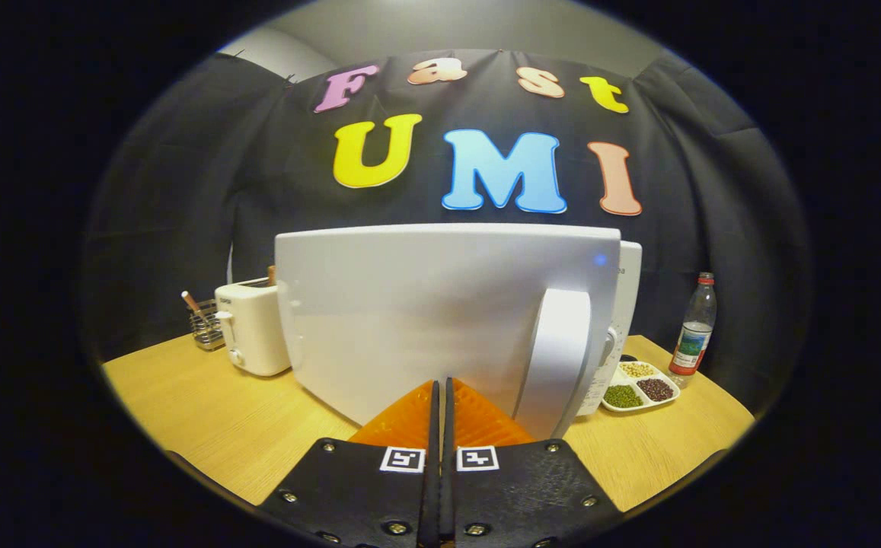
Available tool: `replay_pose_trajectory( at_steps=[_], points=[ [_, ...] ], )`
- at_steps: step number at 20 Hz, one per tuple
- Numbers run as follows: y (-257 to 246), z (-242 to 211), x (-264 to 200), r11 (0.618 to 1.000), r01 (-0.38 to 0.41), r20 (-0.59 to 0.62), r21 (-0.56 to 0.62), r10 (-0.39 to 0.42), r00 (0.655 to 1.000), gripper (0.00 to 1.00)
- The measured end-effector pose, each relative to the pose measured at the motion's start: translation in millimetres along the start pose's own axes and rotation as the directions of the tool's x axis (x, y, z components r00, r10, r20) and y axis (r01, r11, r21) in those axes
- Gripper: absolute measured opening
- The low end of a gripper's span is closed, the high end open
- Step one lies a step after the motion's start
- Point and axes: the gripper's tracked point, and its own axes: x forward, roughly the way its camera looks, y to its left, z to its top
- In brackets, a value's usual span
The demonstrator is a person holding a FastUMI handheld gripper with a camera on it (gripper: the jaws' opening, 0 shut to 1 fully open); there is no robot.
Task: Open the microwave, put the food inside, and close the microwave door.
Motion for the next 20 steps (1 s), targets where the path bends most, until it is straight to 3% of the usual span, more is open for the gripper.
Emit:
replay_pose_trajectory(
  at_steps=[9, 13, 17, 20],
  points=[
    [-28.6, 10.2, 70.0, 0.986, 0.139, 0.047, -0.088, -0.135, 0.990, 0.01],
    [-28.1, 7.2, 71.2, 0.987, 0.121, 0.029, -0.104, -0.118, 0.993, 0.03],
    [-17.6, -1.3, 59.2, 0.998, 0.055, -0.050, 0.012, -0.055, 0.997, 0.04],
    [-22.0, 6.6, 31.1, 0.999, 0.031, -0.053, 0.022, -0.029, 0.998, 0.03]
  ],
)
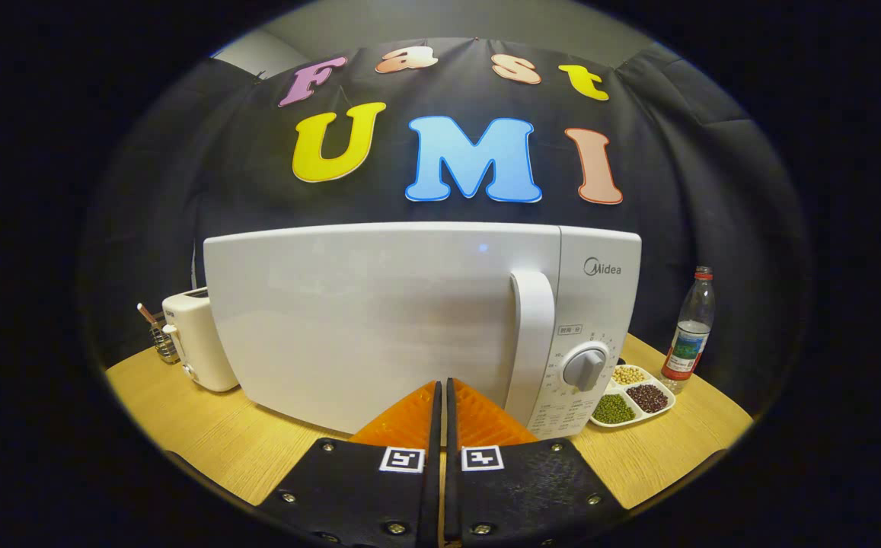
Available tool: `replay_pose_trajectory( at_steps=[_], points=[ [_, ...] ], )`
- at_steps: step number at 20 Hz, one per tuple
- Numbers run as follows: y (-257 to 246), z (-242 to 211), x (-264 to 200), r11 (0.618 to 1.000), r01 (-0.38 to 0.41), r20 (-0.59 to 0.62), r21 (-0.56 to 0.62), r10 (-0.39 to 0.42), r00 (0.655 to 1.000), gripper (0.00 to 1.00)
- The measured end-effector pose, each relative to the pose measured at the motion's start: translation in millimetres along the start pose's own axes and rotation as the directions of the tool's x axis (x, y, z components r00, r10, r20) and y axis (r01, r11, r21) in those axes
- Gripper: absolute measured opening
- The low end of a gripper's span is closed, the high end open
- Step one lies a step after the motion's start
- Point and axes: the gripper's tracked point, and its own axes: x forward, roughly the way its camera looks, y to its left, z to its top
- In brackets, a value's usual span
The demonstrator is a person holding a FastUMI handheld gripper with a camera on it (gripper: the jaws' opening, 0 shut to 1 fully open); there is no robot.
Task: Open the microwave, put the food inside, and close the microwave door.
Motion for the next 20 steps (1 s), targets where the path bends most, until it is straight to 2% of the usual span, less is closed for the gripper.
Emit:
replay_pose_trajectory(
  at_steps=[6, 11, 14, 20],
  points=[
    [-2.1, 25.0, -101.1, 0.990, -0.099, 0.029, 0.099, 0.096, 0.995, 0.03],
    [-18.4, 46.3, -183.3, 0.995, -0.100, 0.068, 0.018, 0.099, 0.993, 0.03],
    [-18.4, 54.2, -233.6, 0.992, -0.127, 0.066, 0.026, 0.125, 0.990, 0.03],
    [-12.8, 84.6, -315.4, 0.981, -0.170, 0.093, -0.091, 0.178, 0.980, 0.03]
  ],
)
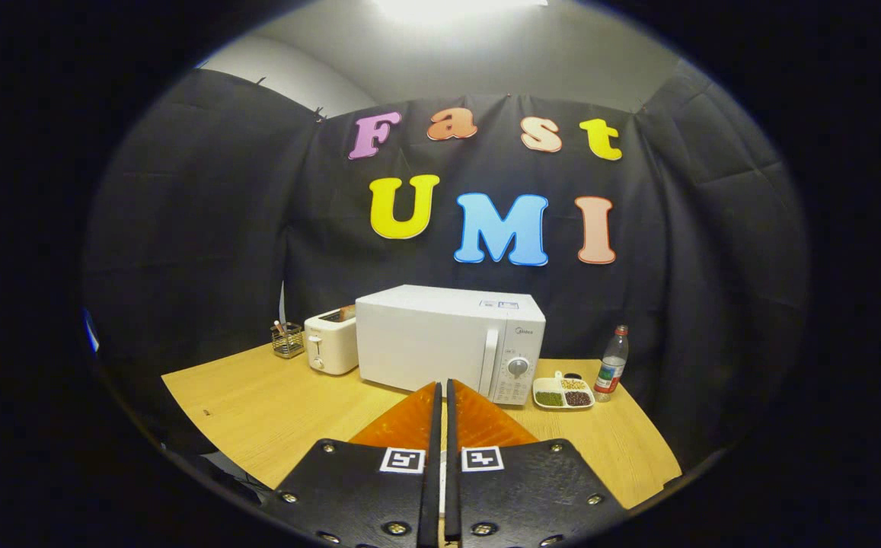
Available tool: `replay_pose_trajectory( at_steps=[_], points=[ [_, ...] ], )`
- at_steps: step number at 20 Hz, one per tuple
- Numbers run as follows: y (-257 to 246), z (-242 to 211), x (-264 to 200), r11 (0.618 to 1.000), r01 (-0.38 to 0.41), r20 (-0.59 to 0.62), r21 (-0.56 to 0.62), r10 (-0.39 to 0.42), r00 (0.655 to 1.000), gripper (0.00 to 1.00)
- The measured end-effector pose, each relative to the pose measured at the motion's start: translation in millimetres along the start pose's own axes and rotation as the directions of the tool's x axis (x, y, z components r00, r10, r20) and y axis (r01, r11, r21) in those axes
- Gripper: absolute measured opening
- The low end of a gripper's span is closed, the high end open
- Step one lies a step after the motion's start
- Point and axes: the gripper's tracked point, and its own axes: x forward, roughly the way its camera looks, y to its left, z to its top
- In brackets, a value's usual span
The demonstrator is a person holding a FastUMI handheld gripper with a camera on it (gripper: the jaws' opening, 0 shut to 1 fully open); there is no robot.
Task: Open the microwave, put the food inside, and close the microwave door.
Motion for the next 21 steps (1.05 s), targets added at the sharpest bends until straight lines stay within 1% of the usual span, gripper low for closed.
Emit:
replay_pose_trajectory(
  at_steps=[2, 5, 6, 8, 10, 12, 14, 15, 16, 19, 21],
  points=[
    [-0.6, 9.9, -16.2, 1.000, 0.010, 0.019, -0.014, -0.009, 1.000, 0.03],
    [-6.6, 20.1, -35.4, 0.999, 0.051, 0.053, -0.004, -0.051, 0.997, 0.03],
    [-4.7, 23.9, -41.6, 0.999, 0.049, 0.069, 0.002, -0.049, 0.996, 0.03],
    [-2.9, 37.8, -51.3, 0.998, 0.044, 0.122, 0.051, -0.050, 0.991, 0.03],
    [1.2, 45.3, -58.1, 0.996, 0.032, 0.147, 0.081, -0.044, 0.988, 0.03],
    [0.7, 47.5, -65.4, 0.996, 0.038, 0.155, 0.083, -0.050, 0.987, 0.50],
    [5.7, 50.6, -67.3, 0.996, 0.026, 0.163, 0.082, -0.039, 0.986, 0.97],
    [7.5, 49.4, -68.6, 0.996, 0.019, 0.156, 0.084, -0.032, 0.987, 0.98],
    [6.1, 47.3, -67.3, 0.996, 0.020, 0.154, 0.085, -0.033, 0.988, 0.96],
    [-8.0, 45.2, -65.5, 0.995, 0.077, 0.147, 0.056, -0.084, 0.986, 0.96],
    [-10.7, 45.6, -63.9, 0.994, 0.094, 0.151, 0.051, -0.101, 0.983, 0.96]
  ],
)
